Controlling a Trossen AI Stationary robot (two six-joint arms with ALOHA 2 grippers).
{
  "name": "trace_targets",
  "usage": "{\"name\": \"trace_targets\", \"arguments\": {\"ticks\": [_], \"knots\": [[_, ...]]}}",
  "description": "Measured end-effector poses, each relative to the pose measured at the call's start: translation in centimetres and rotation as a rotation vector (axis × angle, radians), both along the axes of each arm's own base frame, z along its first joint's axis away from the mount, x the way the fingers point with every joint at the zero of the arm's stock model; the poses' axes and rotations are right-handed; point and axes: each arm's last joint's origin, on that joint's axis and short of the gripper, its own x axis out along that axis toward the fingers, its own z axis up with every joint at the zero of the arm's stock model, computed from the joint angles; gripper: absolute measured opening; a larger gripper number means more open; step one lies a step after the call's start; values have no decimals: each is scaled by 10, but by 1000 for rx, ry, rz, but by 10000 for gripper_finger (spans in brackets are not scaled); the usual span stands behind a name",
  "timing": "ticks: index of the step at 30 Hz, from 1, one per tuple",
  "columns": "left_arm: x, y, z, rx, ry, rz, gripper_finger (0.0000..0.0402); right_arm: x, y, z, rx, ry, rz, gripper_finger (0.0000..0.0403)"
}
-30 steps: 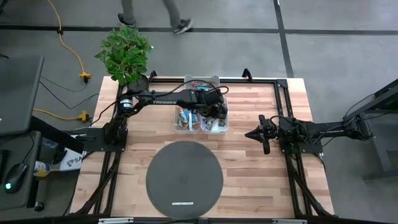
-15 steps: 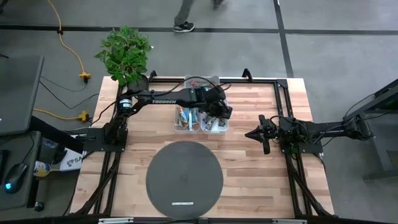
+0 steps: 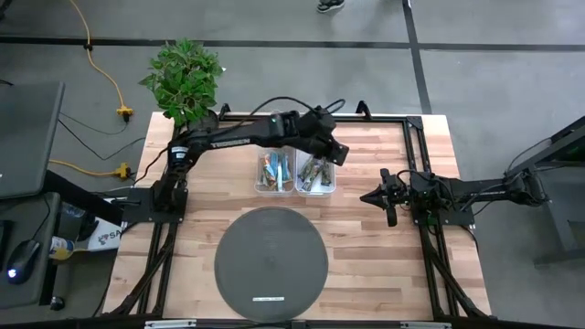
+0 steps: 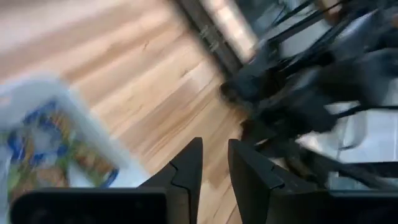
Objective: Pick and place Granola Bars by type
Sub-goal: Return to Home Position
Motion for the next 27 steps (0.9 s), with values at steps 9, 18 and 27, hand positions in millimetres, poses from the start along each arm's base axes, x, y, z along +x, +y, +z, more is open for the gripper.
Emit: {"name": "trace_targets", "arguments": {"ticks": [9, 18, 27], "knots": [[-38, -30, 64, 200, -31, 32, 8, 0, 0, 0, 0, -1, 0, 0], [-88, -71, 111, 380, -41, 50, 2, 0, 0, 0, 0, 2, 0, 0], [-146, -112, 132, 538, 16, 103, 0, 0, 0, 0, 0, 1, 0, 0]]}}
